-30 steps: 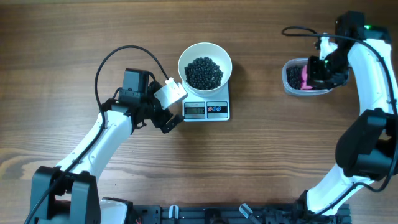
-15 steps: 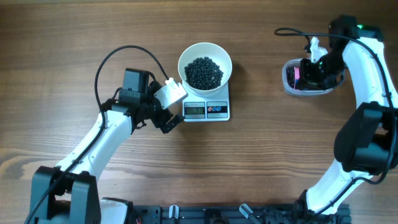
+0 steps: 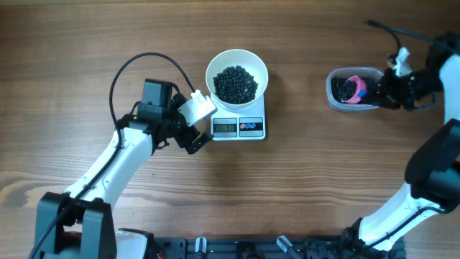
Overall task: Scoop item into bowl and weigh 150g on scale
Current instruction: 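Return scoop to the tub and scoop more beans, then carry the scoopful over the bowl and pour beans in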
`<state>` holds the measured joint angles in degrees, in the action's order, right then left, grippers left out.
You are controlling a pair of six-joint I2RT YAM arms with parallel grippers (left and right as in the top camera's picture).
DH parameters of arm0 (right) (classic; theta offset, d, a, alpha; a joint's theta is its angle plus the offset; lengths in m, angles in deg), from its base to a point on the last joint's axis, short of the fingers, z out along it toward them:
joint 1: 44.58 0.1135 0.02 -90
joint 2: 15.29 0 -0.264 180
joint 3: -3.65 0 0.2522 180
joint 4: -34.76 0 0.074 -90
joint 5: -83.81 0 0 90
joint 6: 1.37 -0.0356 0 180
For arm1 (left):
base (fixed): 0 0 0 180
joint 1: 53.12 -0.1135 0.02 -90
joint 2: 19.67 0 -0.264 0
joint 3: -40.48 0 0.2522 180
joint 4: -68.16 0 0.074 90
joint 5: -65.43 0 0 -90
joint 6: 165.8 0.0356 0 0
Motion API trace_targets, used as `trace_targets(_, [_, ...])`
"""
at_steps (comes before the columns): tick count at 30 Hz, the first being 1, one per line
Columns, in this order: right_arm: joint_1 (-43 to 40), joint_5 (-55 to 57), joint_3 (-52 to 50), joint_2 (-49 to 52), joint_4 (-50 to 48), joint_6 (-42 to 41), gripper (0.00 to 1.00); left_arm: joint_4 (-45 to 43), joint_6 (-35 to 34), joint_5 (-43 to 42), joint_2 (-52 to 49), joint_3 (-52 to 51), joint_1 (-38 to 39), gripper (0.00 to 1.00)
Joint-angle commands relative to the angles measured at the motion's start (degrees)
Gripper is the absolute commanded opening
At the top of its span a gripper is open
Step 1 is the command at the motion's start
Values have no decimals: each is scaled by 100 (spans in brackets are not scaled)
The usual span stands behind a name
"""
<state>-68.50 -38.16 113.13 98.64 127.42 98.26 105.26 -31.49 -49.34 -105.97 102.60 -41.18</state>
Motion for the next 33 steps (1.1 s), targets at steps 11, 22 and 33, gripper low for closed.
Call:
trace_targets(11, [-872,-1919,-15,94,610,1519,4,0,48,-68,-42,-48,-33,100])
trace_targets(22, [15,-2983,-15,94,643,1709,4,0,48,-68,-42,-48,-33,100])
trace_targets(33, [1976,-2981,361,94,-754,37,4,0,48,-68,-42,-48,-33,100])
